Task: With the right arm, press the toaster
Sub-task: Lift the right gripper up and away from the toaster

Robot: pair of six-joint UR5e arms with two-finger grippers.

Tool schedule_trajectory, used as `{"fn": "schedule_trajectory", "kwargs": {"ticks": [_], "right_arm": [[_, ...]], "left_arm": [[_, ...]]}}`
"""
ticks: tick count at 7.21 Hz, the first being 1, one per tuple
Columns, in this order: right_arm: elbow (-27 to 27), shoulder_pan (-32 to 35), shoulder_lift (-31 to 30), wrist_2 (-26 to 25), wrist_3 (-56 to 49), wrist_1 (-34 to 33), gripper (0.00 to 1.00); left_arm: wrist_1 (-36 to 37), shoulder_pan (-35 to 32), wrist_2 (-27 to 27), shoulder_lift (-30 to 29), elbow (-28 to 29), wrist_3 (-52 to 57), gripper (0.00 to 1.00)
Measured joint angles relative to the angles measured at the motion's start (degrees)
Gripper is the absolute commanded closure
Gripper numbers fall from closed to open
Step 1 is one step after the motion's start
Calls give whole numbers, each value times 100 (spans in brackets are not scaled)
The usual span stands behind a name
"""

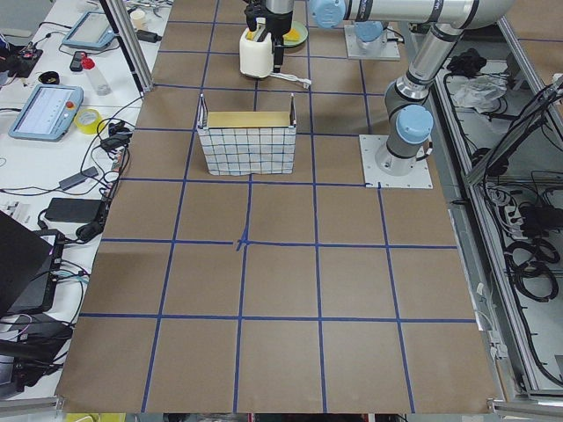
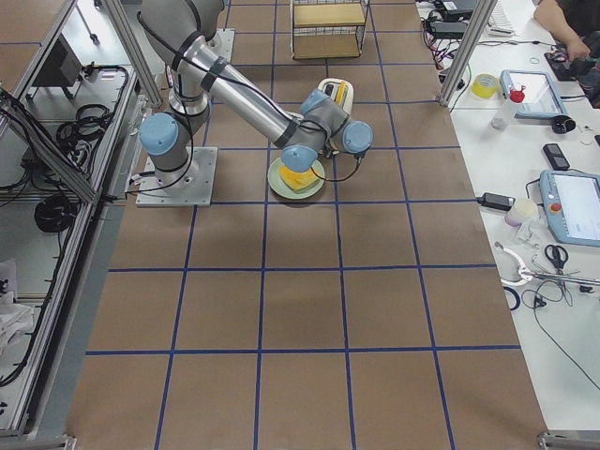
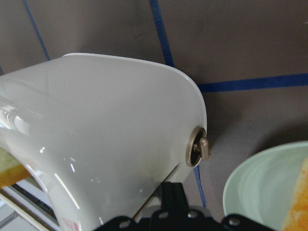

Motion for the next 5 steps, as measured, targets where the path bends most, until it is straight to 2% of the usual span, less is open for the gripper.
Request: {"fn": "schedule_trajectory", "kwargs": {"ticks": [3,5], "right_arm": [[-570,28,-544,-426,632,283,87],[-838,43,-915,-730,818,493,79]], "left_arm": [[0,0,0,0,4,0,0],[0,0,0,-1,0,0,0]]}}
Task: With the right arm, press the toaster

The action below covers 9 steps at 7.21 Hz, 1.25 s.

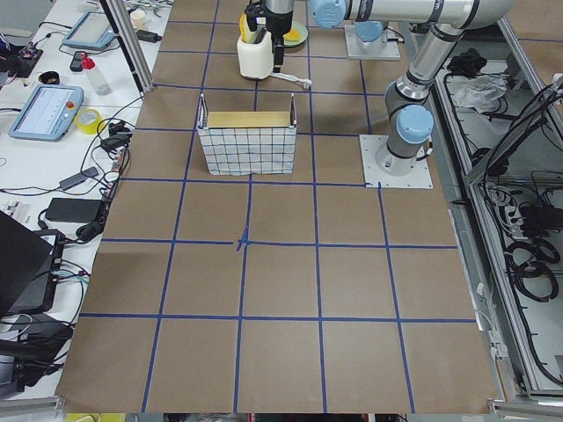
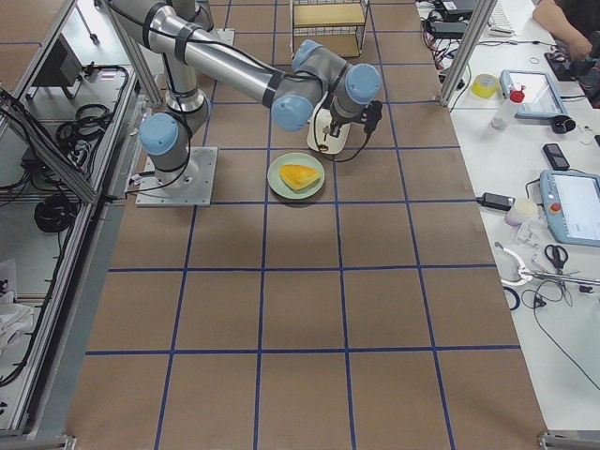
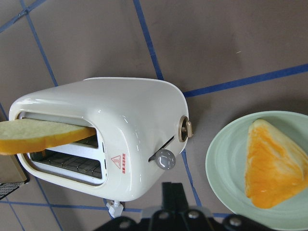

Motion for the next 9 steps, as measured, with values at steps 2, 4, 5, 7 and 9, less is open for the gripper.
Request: {"fn": "schedule_trajectory", "kwargs": {"ticks": [2,4,5,7,9], "right_arm": [[-248,35,-352,-541,80,65,59],[-600,221,-570,-1225,85,137,9],[-753,378,-597,-1529,86,145,0],[-913,741,-609,-1938,275,90,0],[-973,1122,-603,-2007,846,17,0]], "left_arm": [[0,0,0,-1,3,0,0],[0,0,0,1,2,0,0],[0,0,0,1,0,0,0],[0,0,0,1,-1,0,0],[0,0,0,1,-2,0,0]]}}
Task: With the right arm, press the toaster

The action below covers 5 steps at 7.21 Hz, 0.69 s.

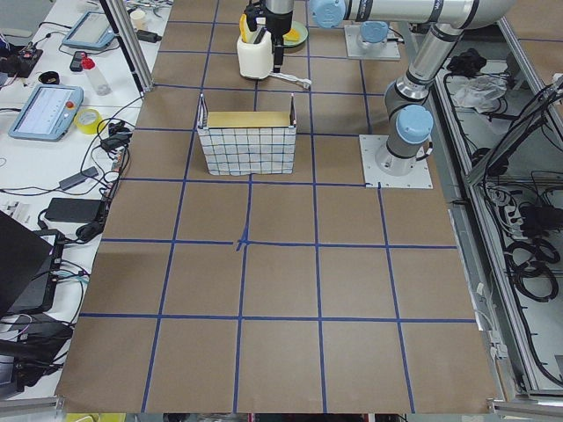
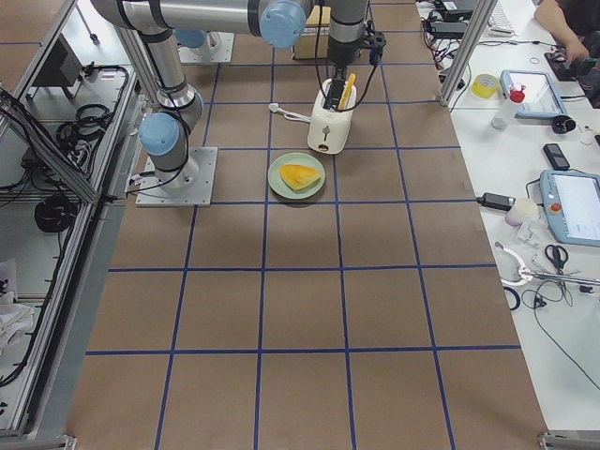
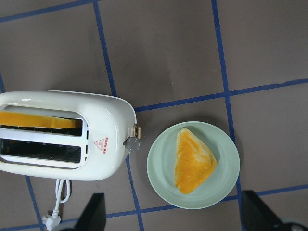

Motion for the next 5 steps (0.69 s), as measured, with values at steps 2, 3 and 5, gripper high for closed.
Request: {"fn": "schedule_trajectory", "kwargs": {"ticks": [2,3,5], "right_arm": [[-13,508,43,-30,586,-221,0],[-13,713,68,-28,778,-327,0],[-12,977,93,9,917,-458,0]], "left_arm": [[0,0,0,0,0,0,0],[0,0,0,0,0,0,0],[0,0,0,0,0,0,0]]}}
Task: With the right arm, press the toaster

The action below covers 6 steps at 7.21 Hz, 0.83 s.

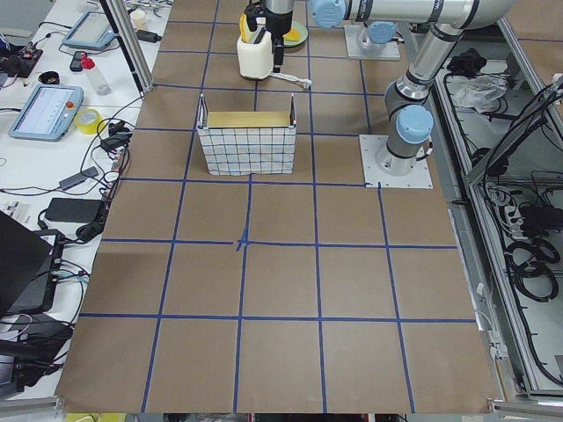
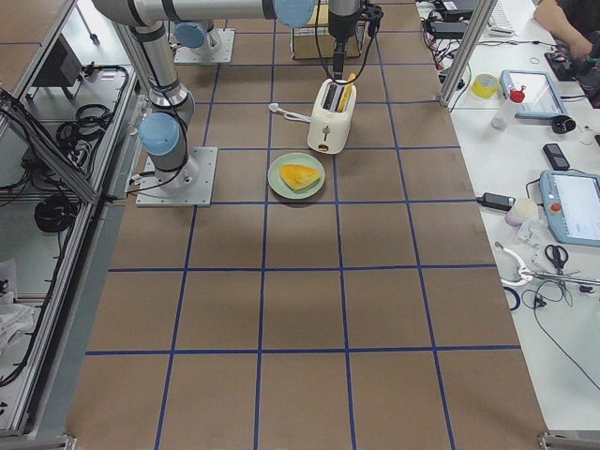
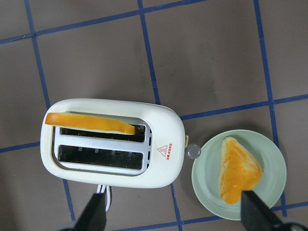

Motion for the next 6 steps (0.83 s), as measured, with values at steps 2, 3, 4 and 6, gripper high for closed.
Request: {"fn": "schedule_trajectory", "kwargs": {"ticks": [2,3,4,6], "right_arm": [[3,132,33,20,-137,-79,0],[9,148,51,23,-314,-116,0],[14,153,59,23,-417,-133,0],[8,156,45,16,-536,-154,0]], "left_arm": [[0,0,0,-2,0,0,0],[0,0,0,-3,0,0,0],[0,0,0,-2,1,0,0],[0,0,0,0,2,0,0]]}}
